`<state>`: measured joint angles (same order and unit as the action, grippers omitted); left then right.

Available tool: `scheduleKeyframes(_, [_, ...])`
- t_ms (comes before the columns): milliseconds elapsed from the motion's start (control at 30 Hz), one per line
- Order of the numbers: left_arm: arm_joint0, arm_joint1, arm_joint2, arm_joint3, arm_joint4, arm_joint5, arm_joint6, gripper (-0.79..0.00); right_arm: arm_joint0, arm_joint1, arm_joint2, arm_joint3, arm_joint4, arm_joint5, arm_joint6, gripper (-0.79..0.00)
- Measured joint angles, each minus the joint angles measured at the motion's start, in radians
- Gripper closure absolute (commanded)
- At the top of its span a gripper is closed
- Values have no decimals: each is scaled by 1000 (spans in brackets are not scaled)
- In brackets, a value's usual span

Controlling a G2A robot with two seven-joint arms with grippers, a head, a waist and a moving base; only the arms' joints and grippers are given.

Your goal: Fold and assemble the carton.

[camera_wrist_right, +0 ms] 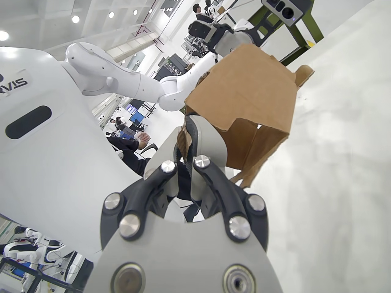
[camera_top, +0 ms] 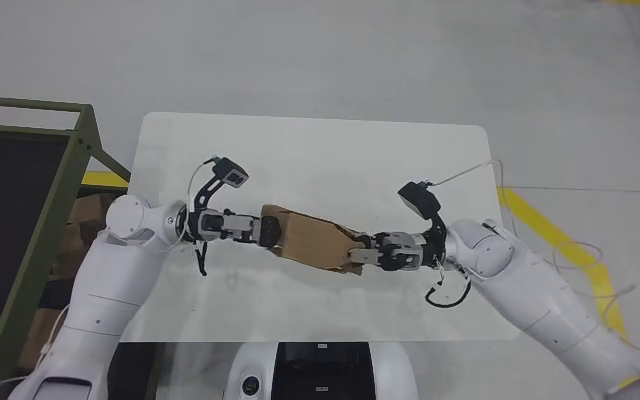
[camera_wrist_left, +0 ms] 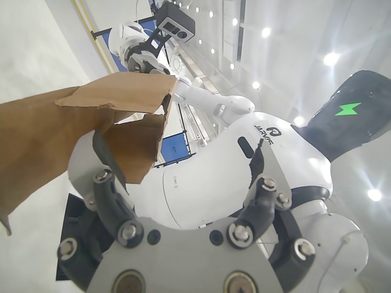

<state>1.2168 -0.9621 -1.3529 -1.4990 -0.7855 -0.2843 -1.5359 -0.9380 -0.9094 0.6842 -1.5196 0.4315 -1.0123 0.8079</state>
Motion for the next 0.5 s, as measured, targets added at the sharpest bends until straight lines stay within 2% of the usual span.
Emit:
scheduleKeyframes(333, [-19, 36, 59, 2, -33, 0, 0, -785, 10, 1, -8, 4, 8, 0, 0, 0])
scheduleKeyframes(500, [-35, 39, 88, 9, -45, 0, 0, -785, 22, -4, -27, 12, 6, 0, 0, 0])
